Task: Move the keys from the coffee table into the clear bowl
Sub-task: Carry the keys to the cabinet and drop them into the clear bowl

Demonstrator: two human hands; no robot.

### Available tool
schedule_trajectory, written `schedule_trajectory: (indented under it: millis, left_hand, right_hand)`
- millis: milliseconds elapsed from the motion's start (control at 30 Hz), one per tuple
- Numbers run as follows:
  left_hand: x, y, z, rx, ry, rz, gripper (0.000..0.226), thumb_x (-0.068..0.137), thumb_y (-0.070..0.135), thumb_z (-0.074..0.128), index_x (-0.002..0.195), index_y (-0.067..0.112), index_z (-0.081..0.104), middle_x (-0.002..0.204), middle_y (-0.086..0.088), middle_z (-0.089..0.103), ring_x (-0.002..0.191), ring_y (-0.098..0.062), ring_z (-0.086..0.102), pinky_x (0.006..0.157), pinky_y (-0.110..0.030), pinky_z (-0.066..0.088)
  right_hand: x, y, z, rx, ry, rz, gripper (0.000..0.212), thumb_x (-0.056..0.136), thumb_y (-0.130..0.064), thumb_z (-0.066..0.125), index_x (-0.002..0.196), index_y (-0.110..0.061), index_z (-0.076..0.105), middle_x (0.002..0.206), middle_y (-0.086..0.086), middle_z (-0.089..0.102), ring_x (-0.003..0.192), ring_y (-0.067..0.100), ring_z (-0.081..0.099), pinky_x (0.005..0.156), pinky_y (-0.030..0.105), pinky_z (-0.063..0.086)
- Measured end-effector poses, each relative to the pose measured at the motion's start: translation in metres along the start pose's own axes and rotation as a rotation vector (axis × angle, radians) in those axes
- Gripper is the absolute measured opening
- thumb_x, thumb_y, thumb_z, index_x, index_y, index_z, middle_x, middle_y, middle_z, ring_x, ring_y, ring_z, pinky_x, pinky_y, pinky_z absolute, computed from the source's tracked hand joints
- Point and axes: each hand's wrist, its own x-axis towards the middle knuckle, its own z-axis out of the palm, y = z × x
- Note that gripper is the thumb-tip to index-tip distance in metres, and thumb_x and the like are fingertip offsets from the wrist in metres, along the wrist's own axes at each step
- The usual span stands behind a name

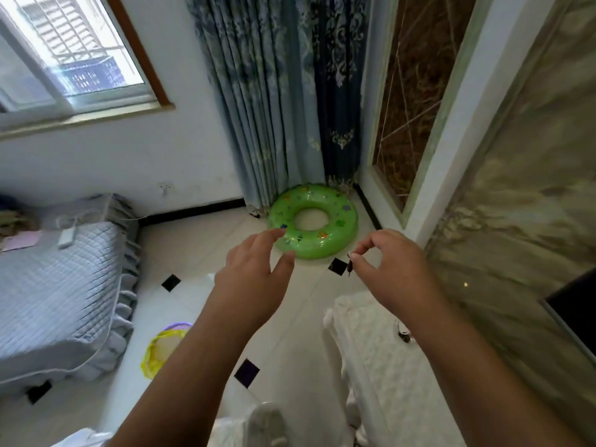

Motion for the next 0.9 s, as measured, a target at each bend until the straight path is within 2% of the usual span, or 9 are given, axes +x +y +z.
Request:
schedule_trajectory:
  millis: [267, 400, 500, 600, 733, 900]
  left_hand:
    - [0.095, 0.034, 0.029, 0.018, -0.081, 0.1, 0.044, 0.094, 0.054, 0.042, 0.137, 0.041, 0.043, 0.143, 0.011, 0.046, 0.128, -0.016, 0.041, 0.104, -0.049, 0.037]
    - [0.15, 0.058, 0.054, 0.023, -0.136, 0.237, 0.045, 0.095, 0.052, 0.044, 0.137, 0.037, 0.045, 0.141, 0.007, 0.049, 0.129, -0.017, 0.042, 0.106, -0.047, 0.036]
    - [0.195, 0.078, 0.081, 0.027, -0.217, 0.321, 0.046, 0.095, 0.051, 0.043, 0.138, 0.036, 0.044, 0.141, 0.005, 0.049, 0.129, -0.017, 0.041, 0.104, -0.04, 0.035]
    - [0.24, 0.097, 0.11, 0.006, -0.311, 0.448, 0.046, 0.095, 0.049, 0.044, 0.138, 0.033, 0.046, 0.141, 0.002, 0.05, 0.129, -0.019, 0.043, 0.107, -0.043, 0.036]
    - [0.292, 0.12, 0.138, 0.01, -0.456, 0.626, 0.044, 0.094, 0.05, 0.046, 0.137, 0.037, 0.047, 0.139, 0.005, 0.052, 0.127, -0.018, 0.043, 0.105, -0.044, 0.038]
    - [0.335, 0.145, 0.174, -0.013, -0.606, 0.836, 0.044, 0.094, 0.049, 0.048, 0.134, 0.033, 0.052, 0.133, 0.005, 0.057, 0.119, -0.015, 0.05, 0.099, -0.041, 0.043]
  right_hand:
    - [0.07, 0.032, -0.021, 0.015, 0.057, 0.071, 0.004, 0.084, -0.033, 0.065, 0.081, -0.032, 0.063, 0.097, -0.014, 0.059, 0.098, 0.013, 0.056, 0.083, 0.042, 0.05]
    - [0.099, 0.062, -0.03, -0.004, 0.165, 0.155, 0.005, 0.084, -0.032, 0.067, 0.08, -0.031, 0.064, 0.096, -0.014, 0.06, 0.094, 0.008, 0.055, 0.074, 0.03, 0.046]
    - [0.116, 0.086, -0.034, -0.028, 0.24, 0.271, 0.007, 0.083, -0.031, 0.068, 0.078, -0.032, 0.063, 0.091, -0.016, 0.059, 0.085, 0.003, 0.054, 0.065, 0.021, 0.04]
    - [0.134, 0.106, -0.035, -0.068, 0.342, 0.391, 0.008, 0.081, -0.031, 0.069, 0.076, -0.033, 0.063, 0.081, -0.018, 0.058, 0.075, 0.001, 0.053, 0.058, 0.021, 0.036]
    - [0.152, 0.124, -0.035, -0.136, 0.431, 0.569, 0.005, 0.083, -0.029, 0.068, 0.081, -0.027, 0.064, 0.087, -0.009, 0.058, 0.089, 0.016, 0.054, 0.066, 0.027, 0.033]
    - [0.155, 0.126, -0.026, -0.152, 0.554, 0.791, 0.006, 0.082, -0.033, 0.067, 0.082, -0.028, 0.063, 0.09, -0.006, 0.061, 0.09, 0.018, 0.055, 0.07, 0.031, 0.04]
